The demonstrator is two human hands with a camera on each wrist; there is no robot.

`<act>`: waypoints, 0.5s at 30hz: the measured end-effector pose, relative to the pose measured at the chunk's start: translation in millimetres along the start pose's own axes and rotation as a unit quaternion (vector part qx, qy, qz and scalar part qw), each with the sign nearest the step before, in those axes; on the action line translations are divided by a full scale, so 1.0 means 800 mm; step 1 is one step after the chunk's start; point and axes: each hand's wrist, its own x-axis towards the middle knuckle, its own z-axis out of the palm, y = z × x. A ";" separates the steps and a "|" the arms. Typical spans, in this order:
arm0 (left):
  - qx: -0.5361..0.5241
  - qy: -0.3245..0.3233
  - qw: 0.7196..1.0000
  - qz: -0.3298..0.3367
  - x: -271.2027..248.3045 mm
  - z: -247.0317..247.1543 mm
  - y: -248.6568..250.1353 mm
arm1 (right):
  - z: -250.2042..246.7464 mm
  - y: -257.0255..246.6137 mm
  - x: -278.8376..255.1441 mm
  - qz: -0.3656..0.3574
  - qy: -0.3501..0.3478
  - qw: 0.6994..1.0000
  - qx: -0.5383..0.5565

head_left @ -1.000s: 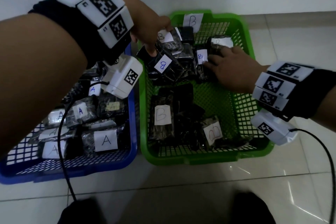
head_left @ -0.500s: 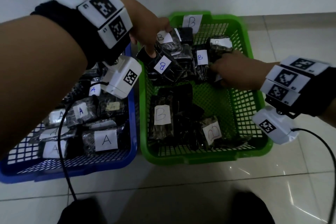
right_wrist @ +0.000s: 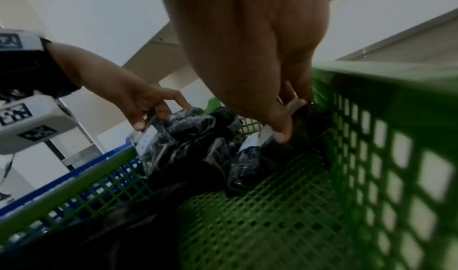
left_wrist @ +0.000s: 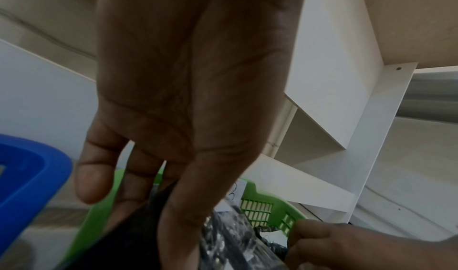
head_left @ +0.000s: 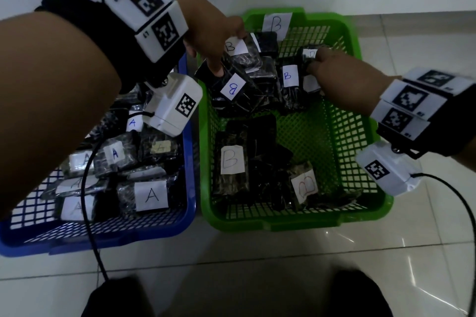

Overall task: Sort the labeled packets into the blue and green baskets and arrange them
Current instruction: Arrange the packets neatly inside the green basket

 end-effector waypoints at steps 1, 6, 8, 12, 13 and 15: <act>-0.001 0.002 1.000 0.000 0.000 0.000 0.000 | 0.004 0.000 -0.001 0.003 0.005 1.000 0.005; 0.004 0.001 1.000 -0.002 -0.001 -0.001 0.001 | 0.009 0.011 -0.003 -0.004 0.005 0.998 0.066; 0.012 0.001 1.000 -0.003 -0.001 -0.001 0.003 | 0.010 0.010 -0.005 0.003 0.007 0.997 0.077; 0.003 -0.001 1.000 -0.004 -0.001 -0.001 0.004 | 0.013 0.000 -0.018 0.010 0.061 0.998 0.011; 0.000 0.001 1.000 -0.004 -0.001 0.000 0.003 | 0.011 -0.002 -0.020 0.016 0.074 0.997 0.003; -0.001 0.003 1.000 -0.004 -0.001 0.001 0.001 | 0.005 -0.004 -0.019 0.048 0.068 0.996 0.022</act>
